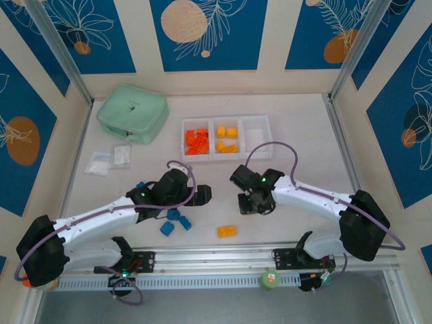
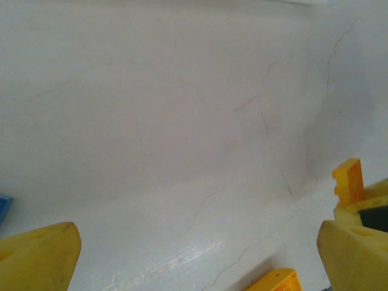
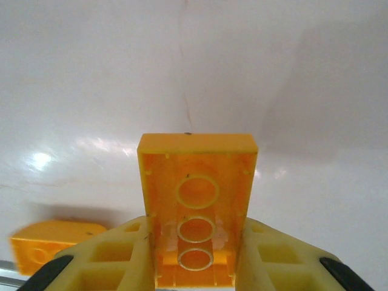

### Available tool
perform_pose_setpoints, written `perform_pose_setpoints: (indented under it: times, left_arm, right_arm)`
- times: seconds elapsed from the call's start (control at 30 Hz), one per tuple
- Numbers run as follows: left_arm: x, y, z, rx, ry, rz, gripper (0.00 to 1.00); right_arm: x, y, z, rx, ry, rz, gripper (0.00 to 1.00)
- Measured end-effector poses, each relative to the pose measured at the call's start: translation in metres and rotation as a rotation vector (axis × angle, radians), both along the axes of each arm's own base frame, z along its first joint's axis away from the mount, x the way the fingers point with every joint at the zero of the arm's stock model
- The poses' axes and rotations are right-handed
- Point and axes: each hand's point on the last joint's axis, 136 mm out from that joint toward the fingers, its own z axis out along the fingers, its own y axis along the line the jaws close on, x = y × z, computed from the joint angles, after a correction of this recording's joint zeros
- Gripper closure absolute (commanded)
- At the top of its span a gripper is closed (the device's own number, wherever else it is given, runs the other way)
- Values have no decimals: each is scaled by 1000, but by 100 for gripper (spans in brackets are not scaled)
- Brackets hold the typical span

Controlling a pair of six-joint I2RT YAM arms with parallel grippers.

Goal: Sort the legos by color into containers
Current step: Pick up the lego from the bottom-center of the table, then place the lego in the container.

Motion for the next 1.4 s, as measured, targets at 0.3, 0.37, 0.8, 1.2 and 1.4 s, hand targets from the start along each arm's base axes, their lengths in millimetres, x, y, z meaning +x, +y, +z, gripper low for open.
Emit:
perform_pose_setpoints:
  times: [0.3,0.37,0.8,1.2,1.4]
  left_arm:
    - [22,29,15,2,-37,74,1]
    - [27,36,15,1,-33,91,1]
    - [53,52,21,-35,-13,142,1]
    - [63,44,12,-56,30,126,1]
    - [65,42,17,-67,21,123,1]
  right_arm:
    - [103,27,54,77,-165,1,70]
    - [127,31,56,78,-187,-4,70]
    - [261,52,40,44,-259,-17,70]
    - [294,53,21,10,-248,-8,51]
    - [292,52,20,5,-242,-3,48]
